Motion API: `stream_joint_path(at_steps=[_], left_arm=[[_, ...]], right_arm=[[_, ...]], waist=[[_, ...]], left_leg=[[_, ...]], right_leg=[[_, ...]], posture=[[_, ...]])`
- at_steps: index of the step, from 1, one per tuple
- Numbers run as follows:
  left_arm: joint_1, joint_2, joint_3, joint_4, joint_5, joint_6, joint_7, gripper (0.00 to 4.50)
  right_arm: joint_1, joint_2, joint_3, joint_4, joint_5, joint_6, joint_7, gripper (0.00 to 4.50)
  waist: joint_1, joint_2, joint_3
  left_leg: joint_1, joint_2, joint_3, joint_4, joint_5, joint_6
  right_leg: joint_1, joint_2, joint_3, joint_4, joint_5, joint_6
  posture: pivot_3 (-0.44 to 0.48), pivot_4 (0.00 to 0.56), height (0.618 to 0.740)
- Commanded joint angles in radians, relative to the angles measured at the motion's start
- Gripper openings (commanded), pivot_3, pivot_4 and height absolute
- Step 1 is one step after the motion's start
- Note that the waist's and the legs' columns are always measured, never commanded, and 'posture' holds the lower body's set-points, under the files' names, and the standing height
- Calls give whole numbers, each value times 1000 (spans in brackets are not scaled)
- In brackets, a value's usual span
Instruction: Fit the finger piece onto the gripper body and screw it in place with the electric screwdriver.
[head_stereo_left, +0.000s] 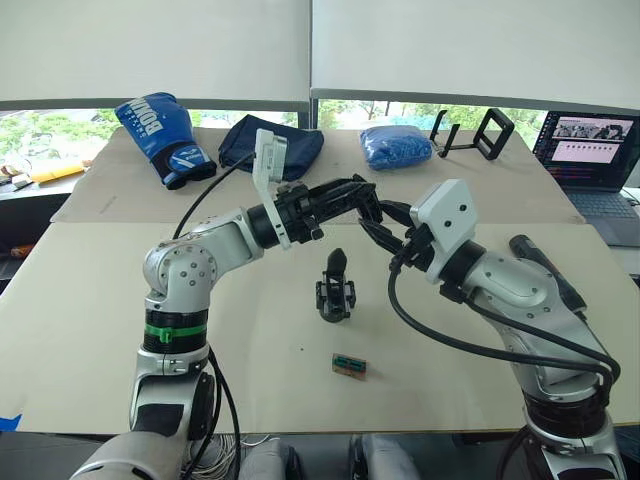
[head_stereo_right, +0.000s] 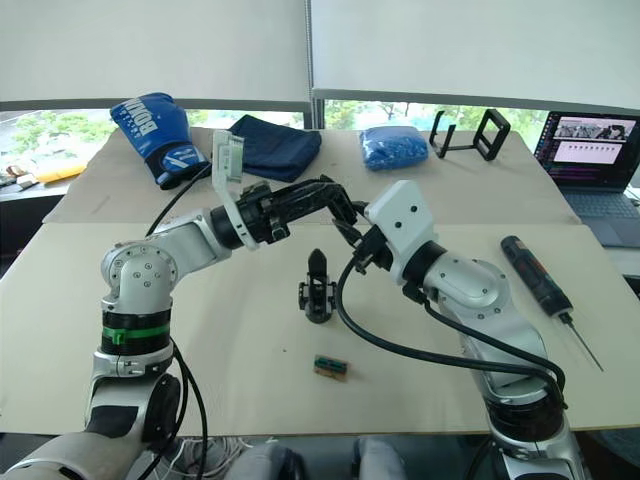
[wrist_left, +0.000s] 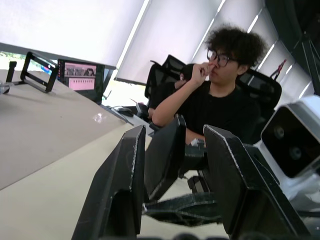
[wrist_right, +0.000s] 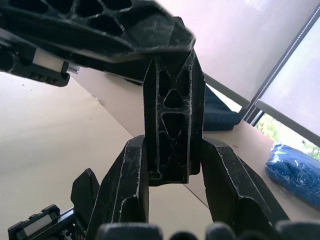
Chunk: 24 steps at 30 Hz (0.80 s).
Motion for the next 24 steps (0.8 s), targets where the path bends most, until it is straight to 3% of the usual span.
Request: stream_joint_path(at_steps=[1,3,6,8,9,15,17,18,20,22,24], left_arm=[[-32,-13,17,-12,-16,-24,3,1939],[-29,-18,12,-11,-6,-30,0,1939],[-14,-17,10,-20,-21,-15,-17,1130],[-6,-10,1,-30,-15,-11,-27,86],[-5,-9,-1,-32,-13,-12,-29,0],[-30,-21,2,-4,7,-39,-20,0],[-43,-6,-13,11,21,-42,-53,0],[-53,7,-24,21,32,-45,-79,0],[-77,44,-54,45,58,-52,-154,0],[-108,108,-105,64,95,-70,-281,0],[-149,174,-153,90,115,-77,-424,0]], right_arm=[[-24,5,-11,-50,10,3,-6,1104],[-28,7,-11,-51,11,5,-9,1104],[-35,13,-13,-52,13,11,-14,1104],[-37,15,-14,-53,11,13,-18,1104],[-36,14,-15,-54,10,15,-19,1104],[-8,5,-23,-69,9,24,-20,1103],[-7,3,-28,-78,16,33,-19,2140],[-8,-2,-31,-84,20,37,-15,2427],[-23,53,-104,-104,171,136,-2,3138],[-71,94,-242,-104,410,269,9,3138],[-119,12,-346,-77,639,380,91,3138]], waist=[[0,0,0],[0,0,0],[0,0,0],[-2,0,0],[-3,0,0],[-1,0,0],[-1,0,0],[-1,0,0],[-2,0,0],[-3,0,0],[-6,1,1]], left_leg=[[0,0,0,0,0,0],[0,0,0,0,0,0],[0,0,0,0,0,0],[0,0,0,0,0,0],[0,0,0,0,0,0],[0,0,0,0,0,0],[0,0,0,0,0,0],[0,0,0,0,0,0],[0,0,0,0,0,0],[-1,0,0,0,0,0],[-1,0,0,0,0,0]], right_leg=[[0,0,0,0,0,0],[0,0,0,0,0,0],[0,0,0,0,0,0],[0,0,0,0,0,0],[0,0,0,0,0,0],[0,0,0,0,0,0],[0,0,0,0,0,0],[0,0,0,0,0,0],[0,0,0,0,0,0],[0,1,-1,0,0,0],[-1,1,-1,1,0,0]], posture=[[0,150,740],[0,150,740],[0,150,740],[0,150,740],[0,150,740],[0,150,740],[0,150,740],[0,150,740],[0,150,740],[0,150,740],[0,150,740]])
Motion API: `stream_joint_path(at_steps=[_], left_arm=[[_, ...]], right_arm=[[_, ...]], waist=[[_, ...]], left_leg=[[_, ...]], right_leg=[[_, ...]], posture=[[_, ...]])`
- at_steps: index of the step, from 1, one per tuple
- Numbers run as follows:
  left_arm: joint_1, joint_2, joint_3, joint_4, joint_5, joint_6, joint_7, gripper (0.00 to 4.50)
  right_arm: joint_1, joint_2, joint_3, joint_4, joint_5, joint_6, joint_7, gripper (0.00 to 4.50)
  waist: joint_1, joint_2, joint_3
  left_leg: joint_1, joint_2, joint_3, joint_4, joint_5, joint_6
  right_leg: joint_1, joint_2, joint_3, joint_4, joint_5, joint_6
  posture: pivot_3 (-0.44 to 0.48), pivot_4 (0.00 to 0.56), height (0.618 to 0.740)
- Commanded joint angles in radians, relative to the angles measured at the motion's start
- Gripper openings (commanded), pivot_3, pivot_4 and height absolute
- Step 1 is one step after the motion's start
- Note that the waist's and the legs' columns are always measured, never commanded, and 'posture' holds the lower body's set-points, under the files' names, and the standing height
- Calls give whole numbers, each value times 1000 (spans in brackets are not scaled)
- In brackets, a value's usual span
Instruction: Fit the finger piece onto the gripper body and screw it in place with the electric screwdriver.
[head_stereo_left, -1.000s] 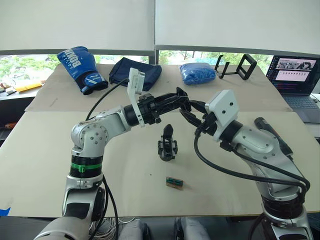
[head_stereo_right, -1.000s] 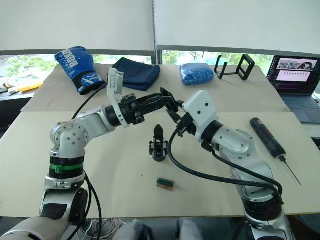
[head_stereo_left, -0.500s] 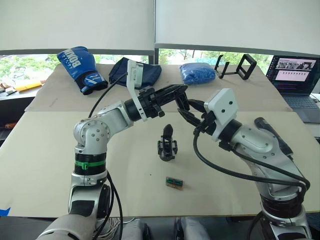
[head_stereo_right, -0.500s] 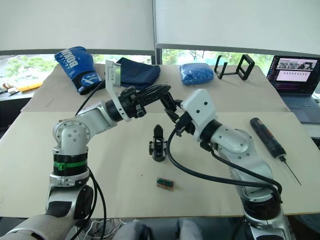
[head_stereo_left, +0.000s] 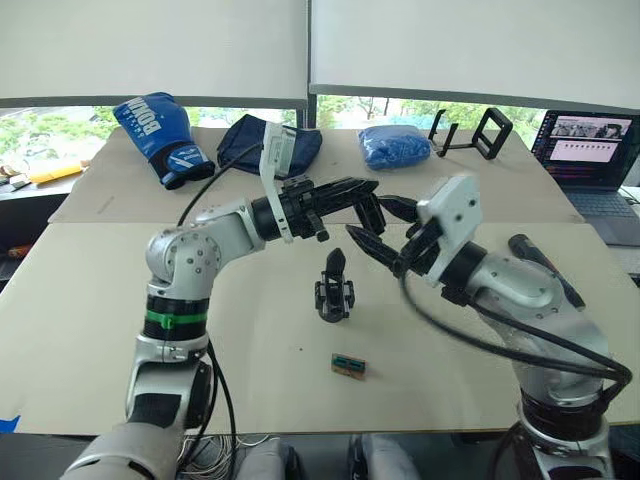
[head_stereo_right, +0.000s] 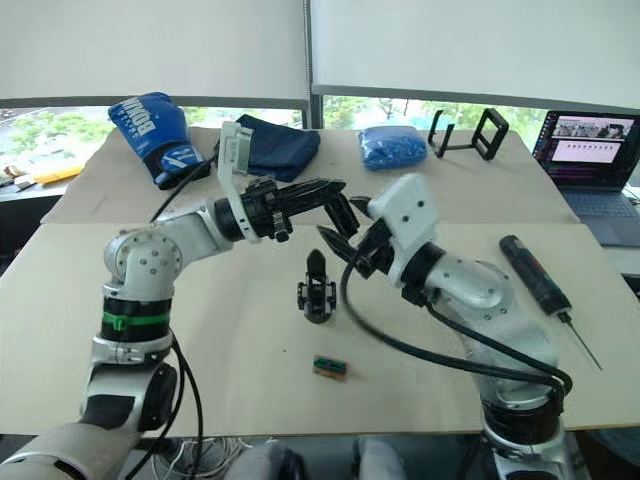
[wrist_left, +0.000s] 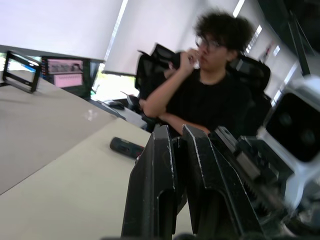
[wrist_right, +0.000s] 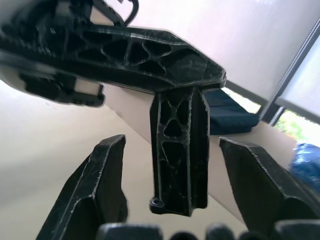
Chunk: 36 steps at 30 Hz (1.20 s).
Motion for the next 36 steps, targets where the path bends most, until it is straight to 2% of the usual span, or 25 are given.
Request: stream_joint_path(at_steps=[1,4,7,12,18,21,26,27,32,36], left_arm=[[-88,94,-68,28,38,-41,-253,0],[-164,154,-135,88,80,-71,-439,0],[-221,164,-181,131,111,-96,-568,0],[-249,114,-193,173,156,-143,-609,0],[-245,96,-181,177,182,-155,-619,0],[-245,92,-176,177,189,-157,-619,0],[-250,84,-169,189,201,-156,-615,0],[-251,83,-168,191,202,-156,-614,0],[-246,85,-171,197,215,-162,-610,0],[-226,121,-174,195,211,-147,-664,1794]], right_arm=[[-100,-139,-201,17,393,185,120,3138],[-203,-285,-249,172,613,325,169,3138],[-303,-349,-188,314,727,424,179,3138],[-330,-357,-65,357,675,416,195,3138],[-343,-360,-14,367,627,377,236,3138],[-364,-339,-5,388,613,359,235,2359],[-389,-327,-6,421,608,351,260,615],[-385,-334,3,413,593,342,274,479],[-356,-360,38,372,518,293,323,478],[-325,-380,75,341,421,204,363,415]], waist=[[-1,0,0],[1,0,0],[0,0,0],[-2,0,0],[1,0,0],[3,0,0],[4,0,0],[4,0,0],[5,0,0],[5,0,0]], left_leg=[[0,0,0,0,0,0],[-1,0,-1,-1,0,1],[0,0,0,-1,-1,2],[-3,0,-1,-1,-2,3],[-15,0,-1,3,-1,5],[-18,0,0,4,-1,5],[-18,0,0,4,-1,5],[-18,0,0,4,-1,5],[-18,0,0,4,-1,5],[-18,0,0,5,-1,5]], right_leg=[[0,0,-1,-1,0,0],[1,0,-2,-2,0,-1],[1,-1,-1,-3,0,-1],[-1,-1,3,-4,0,-1],[-12,-1,5,-1,0,-1],[-15,-1,1,0,0,-1],[-15,-1,0,0,0,-1],[-15,-1,0,0,0,-1],[-15,-1,0,0,0,-1],[-15,-1,-1,0,0,-1]], posture=[[0,150,740],[0,150,740],[0,150,740],[0,150,740],[0,150,740],[0,150,740],[0,150,740],[0,150,740],[0,150,740],[0,150,740]])
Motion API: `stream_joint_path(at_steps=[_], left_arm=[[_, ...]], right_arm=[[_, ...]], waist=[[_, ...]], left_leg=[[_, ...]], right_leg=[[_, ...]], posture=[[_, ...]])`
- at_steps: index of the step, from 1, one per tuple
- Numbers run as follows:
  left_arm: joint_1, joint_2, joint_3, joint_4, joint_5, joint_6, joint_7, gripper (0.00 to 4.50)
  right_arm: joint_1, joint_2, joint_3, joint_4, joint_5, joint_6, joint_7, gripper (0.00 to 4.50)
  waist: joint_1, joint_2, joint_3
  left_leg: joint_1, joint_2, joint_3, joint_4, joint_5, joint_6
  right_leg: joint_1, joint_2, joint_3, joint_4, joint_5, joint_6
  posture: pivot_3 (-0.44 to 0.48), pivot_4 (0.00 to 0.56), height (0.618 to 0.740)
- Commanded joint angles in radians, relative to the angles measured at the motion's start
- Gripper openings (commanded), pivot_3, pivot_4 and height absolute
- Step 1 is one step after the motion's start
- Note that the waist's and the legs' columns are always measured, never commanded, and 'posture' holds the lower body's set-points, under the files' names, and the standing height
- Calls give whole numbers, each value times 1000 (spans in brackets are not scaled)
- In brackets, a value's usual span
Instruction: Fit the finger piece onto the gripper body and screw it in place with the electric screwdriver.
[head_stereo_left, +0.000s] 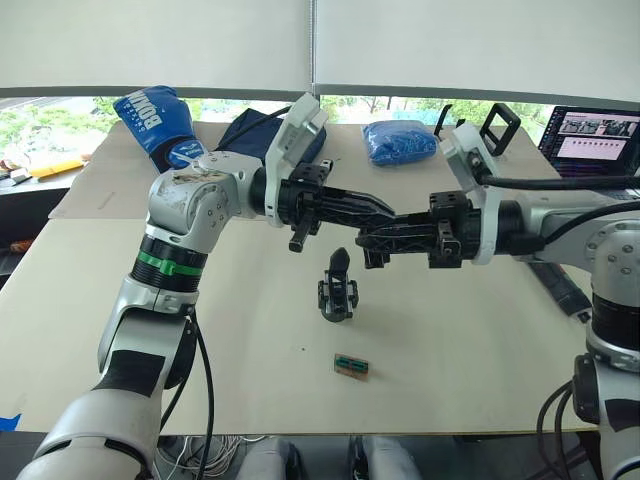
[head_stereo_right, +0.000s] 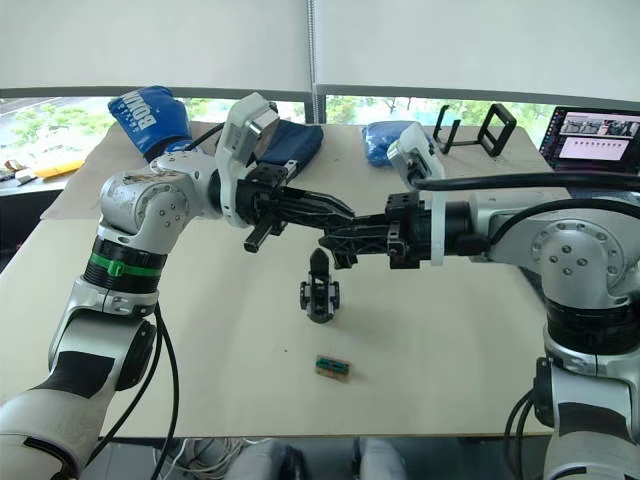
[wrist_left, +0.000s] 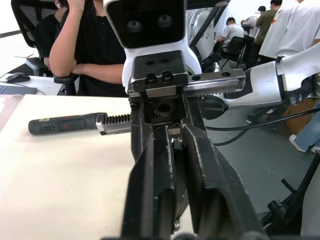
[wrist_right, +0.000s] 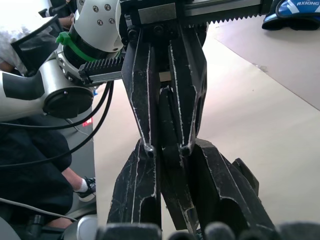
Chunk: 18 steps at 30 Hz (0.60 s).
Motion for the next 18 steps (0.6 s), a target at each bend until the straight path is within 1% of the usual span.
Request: stream_joint_path(at_steps=[1,5,6,7,9,11,12,14,18], left_arm=[[9,45,9,-32,14,-30,-57,2300],[118,119,-29,-41,119,-175,-102,4289],[184,161,-40,-56,164,-253,-127,4500],[240,200,-48,-65,200,-307,-145,4500],[313,245,-52,-76,243,-373,-155,4500],[354,253,-46,-75,267,-408,-135,4500],[399,251,-49,-73,298,-444,-102,4500],[461,236,-56,-68,345,-493,-48,4500],[518,102,-78,6,436,-573,135,4500]], right_arm=[[25,-29,8,-41,-71,-96,48,415],[140,-125,54,-75,-195,-255,204,414],[165,-135,47,-56,-214,-284,221,413],[185,-142,46,-42,-240,-320,239,413],[208,-150,47,-31,-275,-366,264,413],[217,-149,50,-35,-291,-386,279,413],[224,-138,47,-41,-286,-386,276,413],[235,-118,44,-53,-279,-388,271,413],[258,-85,59,-78,-301,-407,266,413]], waist=[[0,0,0],[0,0,0],[-2,0,0],[-5,0,0],[-11,0,0],[-10,0,0],[-9,0,0],[-3,0,0],[15,0,0]], left_leg=[[0,0,0,0,0,0],[1,0,0,0,0,0],[1,0,0,0,0,0],[1,0,1,0,0,0],[1,0,2,0,0,0],[1,1,2,1,0,0],[0,1,1,2,0,0],[1,1,1,2,0,0],[-1,1,0,4,-1,1]], right_leg=[[0,0,0,0,0,0],[0,0,0,0,0,0],[0,0,0,0,0,0],[0,0,0,0,0,0],[0,0,1,1,0,0],[0,0,0,1,0,0],[-1,0,0,1,0,0],[0,0,0,1,0,0],[0,-1,-1,1,0,0]], posture=[[0,150,740],[0,150,740],[0,150,740],[0,150,740],[0,150,740],[0,150,740],[0,150,740],[0,150,740],[0,150,740]])
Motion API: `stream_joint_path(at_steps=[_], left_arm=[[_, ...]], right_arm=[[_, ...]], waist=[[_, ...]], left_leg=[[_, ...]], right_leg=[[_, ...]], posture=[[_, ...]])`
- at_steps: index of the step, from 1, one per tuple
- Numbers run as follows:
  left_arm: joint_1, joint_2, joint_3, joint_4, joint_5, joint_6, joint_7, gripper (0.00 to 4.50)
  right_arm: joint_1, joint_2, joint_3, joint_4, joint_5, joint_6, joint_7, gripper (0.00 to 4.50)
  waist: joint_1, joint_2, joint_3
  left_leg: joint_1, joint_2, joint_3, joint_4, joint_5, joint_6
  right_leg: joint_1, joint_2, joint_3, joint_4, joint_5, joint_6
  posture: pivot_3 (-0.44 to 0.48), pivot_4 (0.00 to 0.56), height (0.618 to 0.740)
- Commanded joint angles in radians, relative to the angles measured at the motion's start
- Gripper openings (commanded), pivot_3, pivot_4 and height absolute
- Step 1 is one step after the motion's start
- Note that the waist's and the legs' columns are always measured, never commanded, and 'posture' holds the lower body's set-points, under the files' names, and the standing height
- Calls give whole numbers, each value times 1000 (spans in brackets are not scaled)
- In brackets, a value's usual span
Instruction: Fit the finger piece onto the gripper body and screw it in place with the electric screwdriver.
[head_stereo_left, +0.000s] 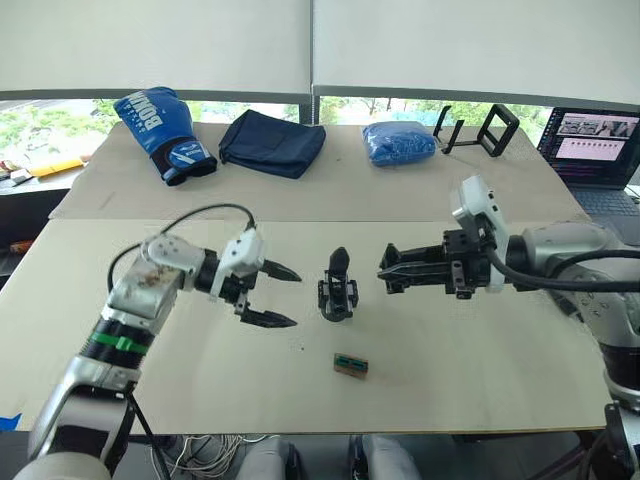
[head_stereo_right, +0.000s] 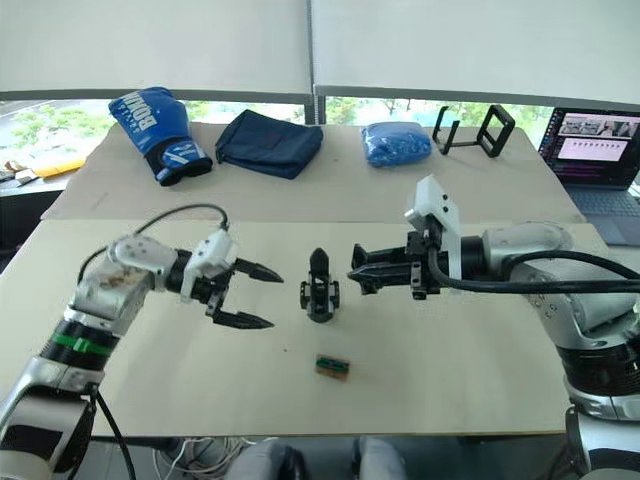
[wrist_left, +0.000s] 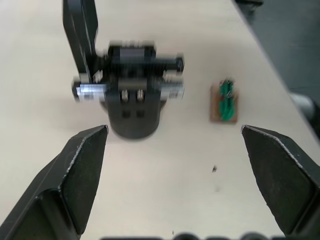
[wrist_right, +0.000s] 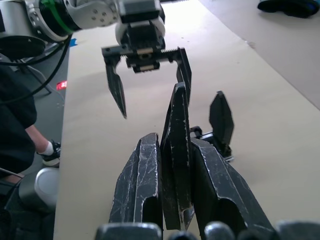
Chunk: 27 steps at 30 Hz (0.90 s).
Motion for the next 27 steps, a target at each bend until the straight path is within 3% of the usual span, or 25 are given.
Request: stream_joint_path(at_steps=[1,6,11,14,17,27], left_arm=[[15,-105,-21,41,73,-78,154,4500],[16,-231,-20,141,121,-144,272,4500],[15,-294,-37,180,113,-175,264,4500],[2,-306,-48,228,123,-229,226,3697],[-36,-314,-54,330,145,-293,203,2369],[-110,-345,-42,501,159,-430,137,2351]], right_arm=[[-1,20,-6,-41,-25,-56,-8,413],[1,48,-16,-49,-10,-32,-28,412],[29,50,-21,-53,-23,-51,-32,412],[53,79,-18,-52,-74,-153,-26,412],[84,126,0,-31,-137,-315,23,412],[79,277,78,79,-188,-430,68,411]], waist=[[8,0,0],[5,0,0],[3,0,0],[3,0,0],[3,-1,0],[4,-1,0]], left_leg=[[0,0,0,1,0,1],[-2,0,-1,4,-1,3],[-2,1,-1,5,-1,2],[-2,0,-1,5,-1,3],[-1,0,-1,5,-1,2],[-1,0,-1,7,-1,3]], right_leg=[[0,0,0,0,0,0],[0,0,-1,0,0,0],[0,0,-2,2,0,0],[0,0,-1,2,0,0],[0,1,-2,2,0,0],[2,0,-2,3,1,0]], posture=[[0,150,740],[0,150,740],[0,150,740],[0,150,740],[0,150,740],[0,150,740]])
